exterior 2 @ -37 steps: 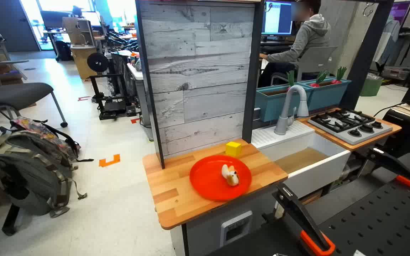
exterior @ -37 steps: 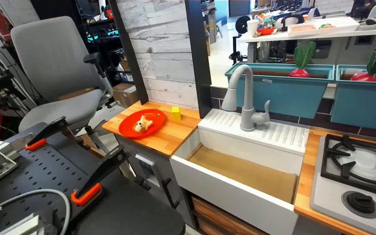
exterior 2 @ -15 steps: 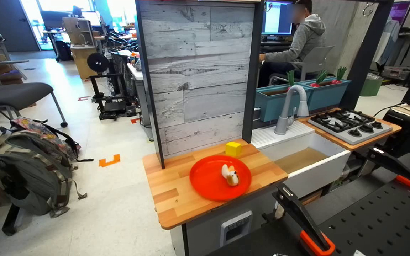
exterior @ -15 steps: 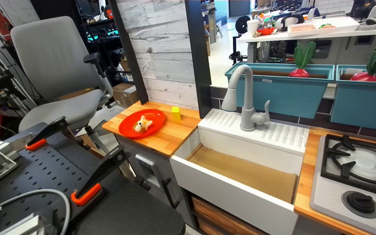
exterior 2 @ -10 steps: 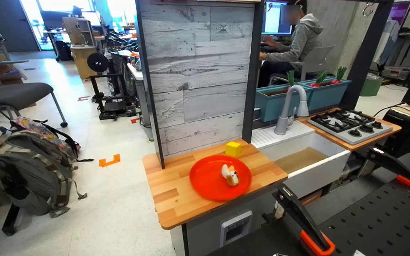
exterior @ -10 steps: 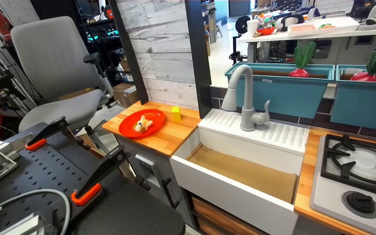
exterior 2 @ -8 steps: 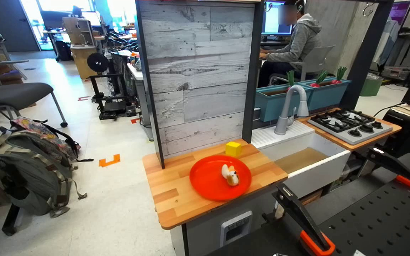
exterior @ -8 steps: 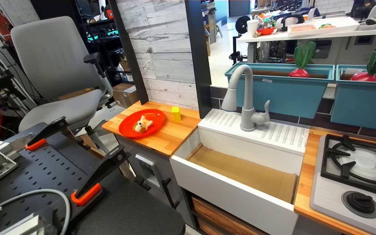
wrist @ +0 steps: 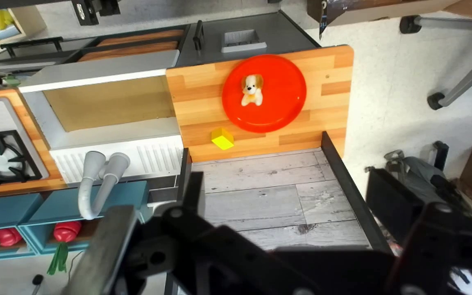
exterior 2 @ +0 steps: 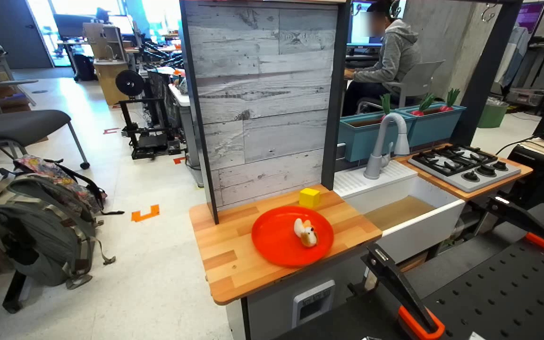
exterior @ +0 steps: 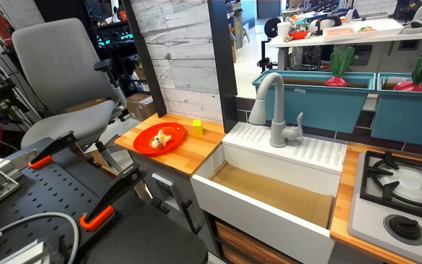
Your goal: Remove the plush toy from the plate and put it on the left side of the counter.
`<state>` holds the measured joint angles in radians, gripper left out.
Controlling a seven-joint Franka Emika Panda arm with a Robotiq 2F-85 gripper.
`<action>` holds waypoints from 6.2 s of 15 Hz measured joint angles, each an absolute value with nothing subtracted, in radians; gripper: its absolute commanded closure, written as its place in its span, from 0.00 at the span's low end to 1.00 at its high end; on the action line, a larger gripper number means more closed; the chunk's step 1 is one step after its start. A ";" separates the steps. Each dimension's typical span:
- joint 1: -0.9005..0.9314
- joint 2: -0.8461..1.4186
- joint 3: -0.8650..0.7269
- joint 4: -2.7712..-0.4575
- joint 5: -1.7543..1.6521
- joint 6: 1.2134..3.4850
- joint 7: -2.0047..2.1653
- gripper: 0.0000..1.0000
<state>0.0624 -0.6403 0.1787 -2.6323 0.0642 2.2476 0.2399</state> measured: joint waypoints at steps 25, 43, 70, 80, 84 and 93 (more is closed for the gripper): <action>0.071 0.367 0.057 -2.369 0.308 2.841 0.165 0.00; 0.206 0.824 -0.029 -2.056 0.184 2.853 0.302 0.04; 0.172 0.657 -0.069 -2.233 0.185 2.915 0.310 0.96; -0.012 0.658 -0.064 -2.211 0.186 2.916 0.275 0.96; -0.023 0.735 -0.043 -2.139 0.188 2.916 0.275 0.96; -0.016 0.911 0.011 -1.978 0.188 2.914 0.275 0.53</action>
